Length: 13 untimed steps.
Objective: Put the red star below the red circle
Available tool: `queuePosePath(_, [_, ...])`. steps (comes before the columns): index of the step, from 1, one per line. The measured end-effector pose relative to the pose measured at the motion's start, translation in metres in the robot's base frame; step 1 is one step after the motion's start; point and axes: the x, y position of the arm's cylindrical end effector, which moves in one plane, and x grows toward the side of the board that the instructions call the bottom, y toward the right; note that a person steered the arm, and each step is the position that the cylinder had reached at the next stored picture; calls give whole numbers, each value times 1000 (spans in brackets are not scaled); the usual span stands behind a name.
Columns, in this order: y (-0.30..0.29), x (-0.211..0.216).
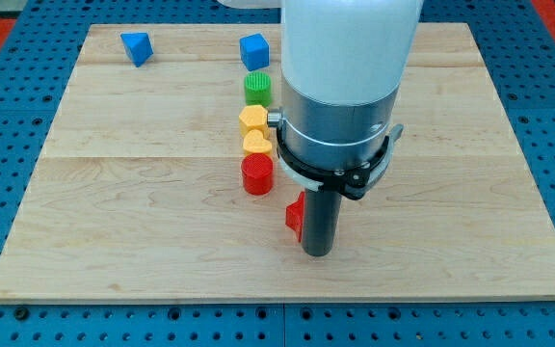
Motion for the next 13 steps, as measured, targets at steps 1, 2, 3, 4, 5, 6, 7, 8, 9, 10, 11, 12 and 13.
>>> queuePosePath(1, [41, 5])
queuePosePath(2, [42, -12])
queuePosePath(3, [1, -15])
queuePosePath(4, [-35, -15])
queuePosePath(5, [-33, -15])
queuePosePath(6, [-32, -16])
queuePosePath(7, [-31, -18])
queuePosePath(8, [-31, -30])
queuePosePath(9, [-31, -35])
queuePosePath(10, [-31, -35])
queuePosePath(11, [-31, -35])
queuePosePath(12, [-31, -35])
queuePosePath(13, [1, -37])
